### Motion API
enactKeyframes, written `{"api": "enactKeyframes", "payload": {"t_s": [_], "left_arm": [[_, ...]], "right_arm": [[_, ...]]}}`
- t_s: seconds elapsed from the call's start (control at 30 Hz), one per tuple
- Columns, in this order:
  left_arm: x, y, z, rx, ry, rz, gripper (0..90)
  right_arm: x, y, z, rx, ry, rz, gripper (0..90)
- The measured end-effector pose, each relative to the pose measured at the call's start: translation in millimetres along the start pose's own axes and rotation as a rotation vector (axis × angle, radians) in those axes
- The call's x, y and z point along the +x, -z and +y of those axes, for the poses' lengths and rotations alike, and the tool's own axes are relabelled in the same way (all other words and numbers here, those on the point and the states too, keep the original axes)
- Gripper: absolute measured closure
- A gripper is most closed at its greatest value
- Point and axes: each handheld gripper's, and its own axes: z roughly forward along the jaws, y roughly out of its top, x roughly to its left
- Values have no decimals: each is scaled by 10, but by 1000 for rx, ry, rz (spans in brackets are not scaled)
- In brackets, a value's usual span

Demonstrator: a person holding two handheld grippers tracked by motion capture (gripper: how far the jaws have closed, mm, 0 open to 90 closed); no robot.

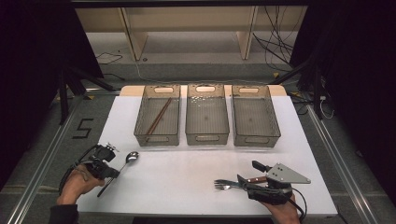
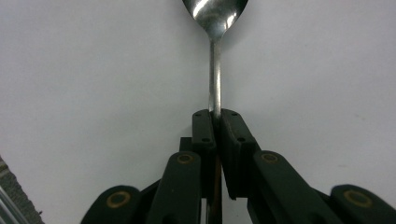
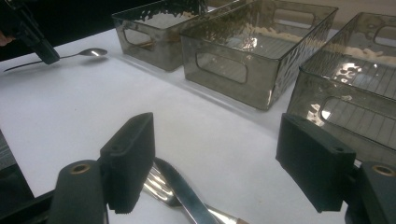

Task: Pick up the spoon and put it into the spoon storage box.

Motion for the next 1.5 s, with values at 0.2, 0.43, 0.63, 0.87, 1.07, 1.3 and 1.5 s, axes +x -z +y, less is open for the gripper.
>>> {"api": "enactKeyframes", "payload": {"t_s": [0.2,0.43,0.63,0.87,1.07,1.3,1.5], "left_arm": [[-69,64,34,-41,-14,-32,842],[-200,213,105,-116,-47,-81,842],[-329,369,188,-199,-76,-93,842],[-410,461,347,-260,-89,-122,841],[-491,460,506,-284,-102,-137,842],[-619,489,757,-329,-127,-173,842],[-717,536,963,-360,-144,-186,841]], "right_arm": [[0,-2,1,-1,-2,-1,287],[-3,-2,-2,-1,-5,-2,287],[-3,-9,-5,2,-2,0,287],[-4,-7,-4,2,-3,-2,287],[-9,-3,-5,-1,-5,-1,287],[-7,-3,-4,-1,-6,0,287],[-11,1,-6,-4,-5,0,287]]}}
